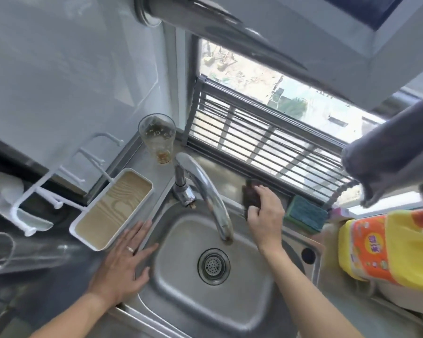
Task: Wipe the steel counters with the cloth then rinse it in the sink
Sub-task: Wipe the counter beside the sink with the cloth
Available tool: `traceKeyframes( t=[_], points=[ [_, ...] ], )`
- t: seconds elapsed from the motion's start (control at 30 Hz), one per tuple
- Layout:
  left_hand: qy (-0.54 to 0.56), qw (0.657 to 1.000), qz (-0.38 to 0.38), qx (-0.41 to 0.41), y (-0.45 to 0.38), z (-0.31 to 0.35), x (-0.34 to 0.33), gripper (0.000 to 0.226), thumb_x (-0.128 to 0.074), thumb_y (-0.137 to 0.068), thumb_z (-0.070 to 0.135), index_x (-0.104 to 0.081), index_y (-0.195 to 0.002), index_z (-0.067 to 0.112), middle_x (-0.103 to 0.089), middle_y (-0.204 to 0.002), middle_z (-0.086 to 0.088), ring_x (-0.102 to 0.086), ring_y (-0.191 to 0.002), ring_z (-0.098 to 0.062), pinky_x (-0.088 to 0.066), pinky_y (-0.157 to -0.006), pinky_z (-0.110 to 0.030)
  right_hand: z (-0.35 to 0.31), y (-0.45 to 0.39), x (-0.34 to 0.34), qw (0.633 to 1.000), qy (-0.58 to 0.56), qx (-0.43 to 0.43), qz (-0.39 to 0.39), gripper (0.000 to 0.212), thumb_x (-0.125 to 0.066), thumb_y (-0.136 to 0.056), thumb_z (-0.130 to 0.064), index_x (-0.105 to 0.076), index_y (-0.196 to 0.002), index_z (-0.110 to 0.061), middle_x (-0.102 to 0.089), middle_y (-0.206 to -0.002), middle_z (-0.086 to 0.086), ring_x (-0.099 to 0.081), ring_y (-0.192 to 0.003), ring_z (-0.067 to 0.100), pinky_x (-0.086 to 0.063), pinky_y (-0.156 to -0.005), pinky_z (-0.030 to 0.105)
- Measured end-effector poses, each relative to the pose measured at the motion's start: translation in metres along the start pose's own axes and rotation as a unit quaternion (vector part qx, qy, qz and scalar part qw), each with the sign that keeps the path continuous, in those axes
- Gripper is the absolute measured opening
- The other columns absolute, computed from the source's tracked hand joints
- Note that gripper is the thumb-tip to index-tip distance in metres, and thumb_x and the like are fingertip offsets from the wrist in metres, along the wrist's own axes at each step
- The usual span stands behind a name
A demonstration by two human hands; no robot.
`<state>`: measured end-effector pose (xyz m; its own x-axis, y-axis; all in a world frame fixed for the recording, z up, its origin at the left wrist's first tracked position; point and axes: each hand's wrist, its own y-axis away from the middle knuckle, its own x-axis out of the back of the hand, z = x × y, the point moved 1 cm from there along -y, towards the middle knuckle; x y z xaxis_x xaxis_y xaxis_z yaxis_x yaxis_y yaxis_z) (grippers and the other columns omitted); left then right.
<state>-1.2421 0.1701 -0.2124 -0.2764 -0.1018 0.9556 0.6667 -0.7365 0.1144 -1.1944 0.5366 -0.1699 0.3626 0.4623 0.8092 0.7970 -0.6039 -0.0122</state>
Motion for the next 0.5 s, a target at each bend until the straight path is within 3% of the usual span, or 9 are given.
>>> traceKeyframes(
  t=[0.1, 0.23, 0.37, 0.43, 0.5],
  points=[
    [0.012, 1.0, 0.007, 0.006, -0.001, -0.002, -0.004, 0.072, -0.06, -0.077, 0.038, -0.051, -0.148, 0.029, -0.014, -0.171, -0.002, -0.014, -0.157, -0.026, -0.017, -0.123, -0.047, 0.021, 0.015, -0.008, 0.995, 0.076, -0.056, -0.019, 0.058, -0.047, -0.093, -0.024, -0.044, -0.151, -0.019, -0.042, -0.158, 0.001, -0.036, -0.146, 0.021, -0.025, -0.118, 0.05],
    [0.028, 0.999, 0.015, 0.018, -0.002, -0.001, -0.003, 0.075, -0.058, -0.081, 0.037, -0.041, -0.154, 0.029, -0.014, -0.17, -0.001, -0.014, -0.157, -0.025, -0.014, -0.124, -0.045, -0.019, 0.002, -0.038, 0.997, 0.044, -0.057, -0.011, 0.056, -0.047, -0.091, -0.024, -0.051, -0.147, -0.017, -0.046, -0.157, 0.001, -0.039, -0.145, 0.021, -0.024, -0.116, 0.046],
    [0.026, 0.999, 0.022, 0.015, -0.002, -0.001, -0.005, 0.076, -0.058, -0.083, 0.035, -0.038, -0.156, 0.029, -0.012, -0.171, 0.0, -0.011, -0.158, -0.023, -0.009, -0.126, -0.043, -0.076, -0.022, -0.071, 0.988, -0.029, 0.06, -0.137, 0.05, -0.057, -0.098, -0.014, -0.05, -0.148, -0.015, -0.045, -0.158, 0.005, -0.038, -0.148, 0.025, -0.03, -0.12, 0.053],
    [0.026, 0.999, 0.021, 0.015, -0.001, -0.002, -0.005, 0.075, -0.056, -0.084, 0.035, -0.037, -0.156, 0.03, -0.011, -0.171, 0.001, -0.01, -0.158, -0.022, -0.007, -0.126, -0.041, -0.086, -0.031, -0.084, 0.978, 0.0, 0.069, -0.196, 0.05, -0.056, -0.098, -0.025, -0.051, -0.147, -0.022, -0.046, -0.157, 0.001, -0.04, -0.146, 0.025, -0.034, -0.118, 0.053],
    [0.017, 1.0, 0.014, 0.017, 0.002, -0.002, -0.004, 0.074, -0.054, -0.085, 0.035, -0.034, -0.157, 0.03, -0.008, -0.171, 0.001, -0.008, -0.158, -0.021, -0.005, -0.127, -0.04, -0.087, -0.029, -0.075, 0.978, -0.049, 0.062, -0.195, 0.056, -0.052, -0.087, -0.045, -0.061, -0.138, -0.024, -0.062, -0.142, 0.004, -0.057, -0.131, 0.029, -0.047, -0.108, 0.055]
  ],
)
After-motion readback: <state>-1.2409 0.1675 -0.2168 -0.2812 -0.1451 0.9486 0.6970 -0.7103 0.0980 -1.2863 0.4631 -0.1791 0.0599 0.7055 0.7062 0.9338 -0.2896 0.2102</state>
